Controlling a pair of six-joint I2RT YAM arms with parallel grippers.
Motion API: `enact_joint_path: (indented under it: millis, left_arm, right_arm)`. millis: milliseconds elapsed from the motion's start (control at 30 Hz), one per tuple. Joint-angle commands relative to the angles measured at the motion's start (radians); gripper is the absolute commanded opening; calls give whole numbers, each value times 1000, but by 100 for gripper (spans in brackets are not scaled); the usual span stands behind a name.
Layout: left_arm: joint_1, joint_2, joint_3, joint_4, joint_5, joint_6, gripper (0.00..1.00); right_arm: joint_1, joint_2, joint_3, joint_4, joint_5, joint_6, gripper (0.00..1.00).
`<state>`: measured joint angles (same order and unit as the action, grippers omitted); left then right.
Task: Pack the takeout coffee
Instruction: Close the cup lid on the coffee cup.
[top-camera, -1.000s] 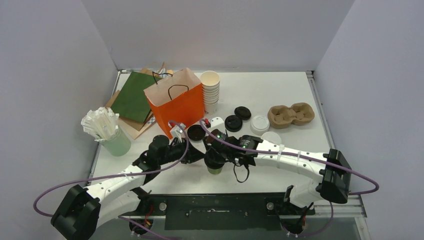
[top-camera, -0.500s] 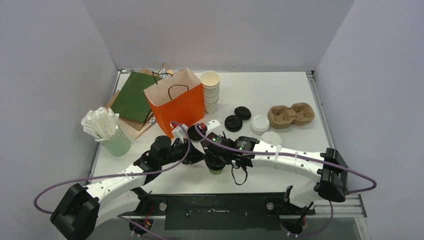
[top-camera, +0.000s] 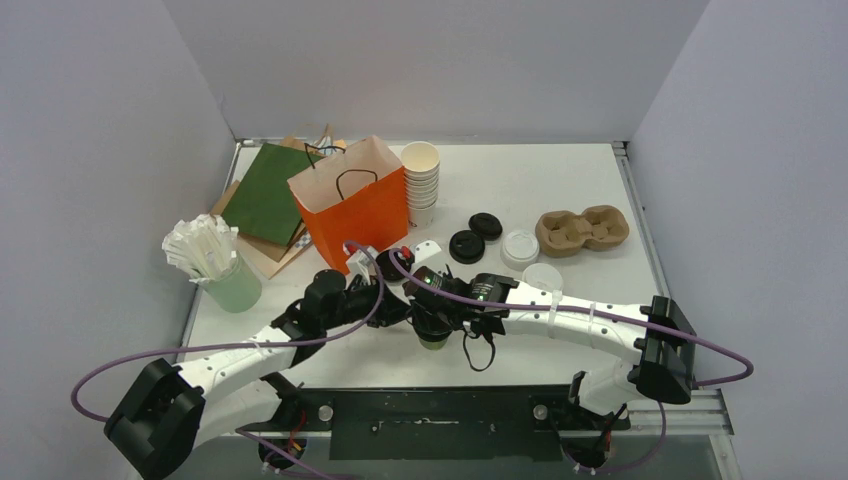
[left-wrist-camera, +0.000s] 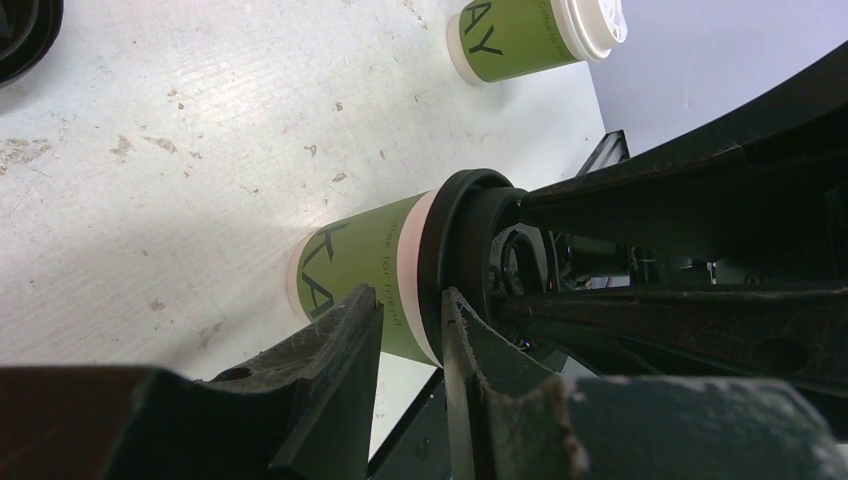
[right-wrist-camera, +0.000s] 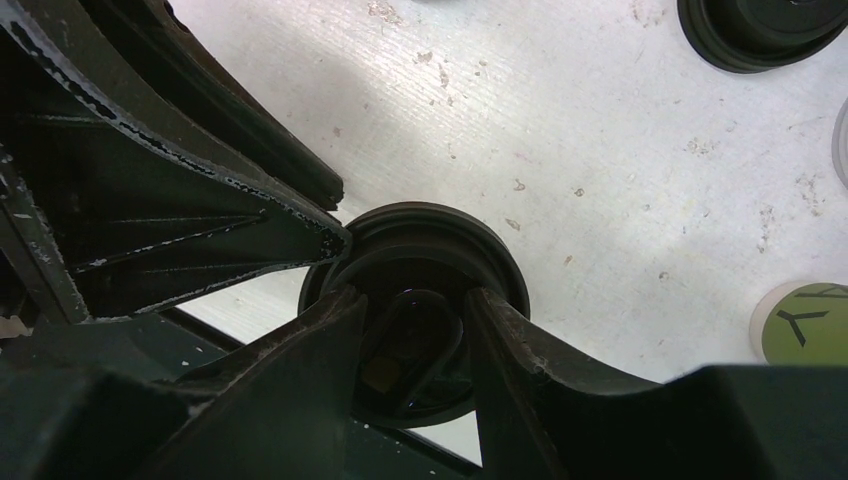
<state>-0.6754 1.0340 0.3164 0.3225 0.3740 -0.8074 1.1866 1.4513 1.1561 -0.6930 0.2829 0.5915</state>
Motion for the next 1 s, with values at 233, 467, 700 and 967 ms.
enact_joint_path:
  millis: [233,467,700,967]
  left_arm:
    - [-22,107,-7,-160,-46,48,25]
    - [-28,161,-20,-151,-44,42,25]
    - [-38,219,-19,-151,-45,46,24]
    - [-44,208,53,-228,-63,77,23]
  right_arm:
    - [10,8,-35,-66,0,-5,40]
    - [7,4,-58,-63,-17,-8,39]
    - [1,5,-64,-69,-26,-16,38]
    - [-20,-24,-39,-76,-23,-34,37]
